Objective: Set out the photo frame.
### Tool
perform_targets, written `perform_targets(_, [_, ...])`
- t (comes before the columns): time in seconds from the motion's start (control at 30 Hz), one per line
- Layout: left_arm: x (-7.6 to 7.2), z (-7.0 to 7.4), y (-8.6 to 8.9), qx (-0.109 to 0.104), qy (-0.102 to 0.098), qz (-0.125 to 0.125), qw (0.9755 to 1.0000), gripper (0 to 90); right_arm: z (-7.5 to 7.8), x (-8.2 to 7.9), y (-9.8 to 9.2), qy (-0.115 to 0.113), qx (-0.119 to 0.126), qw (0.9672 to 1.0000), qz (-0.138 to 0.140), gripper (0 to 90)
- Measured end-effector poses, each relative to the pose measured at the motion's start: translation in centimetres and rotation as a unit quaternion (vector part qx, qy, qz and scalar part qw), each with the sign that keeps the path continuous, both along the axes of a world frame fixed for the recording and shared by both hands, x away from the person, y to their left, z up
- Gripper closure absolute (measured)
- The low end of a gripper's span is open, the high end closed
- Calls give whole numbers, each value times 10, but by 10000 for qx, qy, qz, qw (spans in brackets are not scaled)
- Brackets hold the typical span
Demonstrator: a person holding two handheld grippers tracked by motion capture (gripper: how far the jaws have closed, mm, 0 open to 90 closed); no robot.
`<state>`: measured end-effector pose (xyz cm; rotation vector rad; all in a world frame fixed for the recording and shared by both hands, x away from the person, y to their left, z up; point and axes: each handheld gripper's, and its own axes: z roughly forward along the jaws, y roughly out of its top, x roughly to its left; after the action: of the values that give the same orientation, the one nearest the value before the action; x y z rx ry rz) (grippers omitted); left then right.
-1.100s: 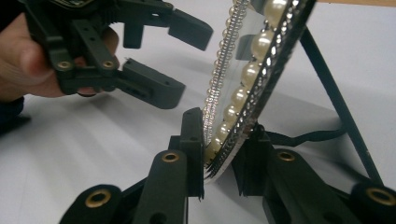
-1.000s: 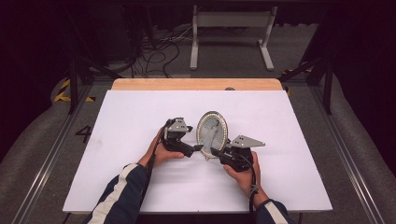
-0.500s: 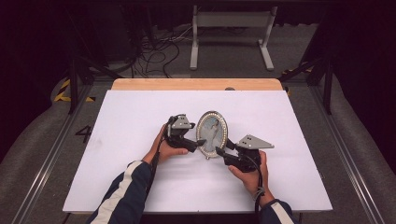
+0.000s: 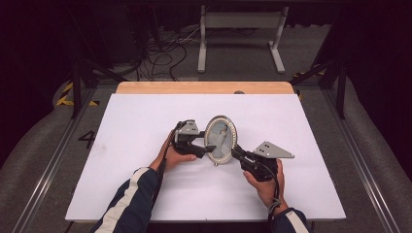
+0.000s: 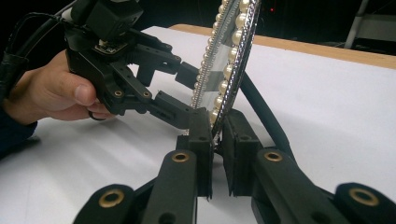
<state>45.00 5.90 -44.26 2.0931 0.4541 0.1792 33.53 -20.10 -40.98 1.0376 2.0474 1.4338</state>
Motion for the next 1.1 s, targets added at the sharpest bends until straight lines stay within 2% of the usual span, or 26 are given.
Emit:
perform_targets(0.07, [-1, 0, 0, 39, -33, 16, 10000, 391, 0, 1, -1, 12, 13, 10000, -11, 832])
perform_targets(0.1, [-3, 1, 1, 130, -73, 39, 9999, 399, 0, 1, -1, 28, 34, 10000, -19, 831])
perform_targets(0.2, [-5, 1, 2, 136, -45, 39, 9999, 399, 0, 2, -2, 46, 43, 10000, -21, 829])
perform_targets(0.3, [-9, 3, 4, 195, -26, 70, 9998, 392, -1, 4, -3, 84, 59, 9999, -56, 822])
perform_targets(0.43, [-14, 5, 10, 305, -129, -23, 9994, 381, -1, 8, -5, 181, 116, 9997, -65, 817])
perform_targets(0.5, [-16, 7, 13, 298, -74, -45, 9995, 382, -1, 10, -6, 181, 118, 9997, -75, 812])
perform_targets(0.6, [-17, 7, 10, 387, -137, 2, 9992, 358, -1, 10, -5, 165, 109, 9998, -83, 811])
perform_targets(0.73, [-16, 8, 7, 230, -191, 72, 9995, 308, -1, 9, -4, 133, 64, 9998, -129, 810])
perform_targets(0.77, [-16, 11, 5, 135, -211, 130, 9996, 283, -1, 8, -4, 107, 65, 9998, -140, 810])
perform_targets(0.87, [-13, 14, 4, 13, -200, 190, 9996, 278, -2, 7, -3, 59, 84, 9998, -157, 811])
perform_targets(0.97, [-11, 15, 5, -81, -180, 183, 9996, 339, -3, 7, -3, 51, 93, 9998, -172, 811])
perform_targets(1.07, [-11, 14, 6, -65, -143, 195, 9997, 356, -3, 8, -3, 57, 102, 9998, -168, 812])
perform_targets(1.1, [-10, 15, 8, -37, -113, 249, 9996, 405, -3, 8, -3, 72, 140, 9997, -166, 812])
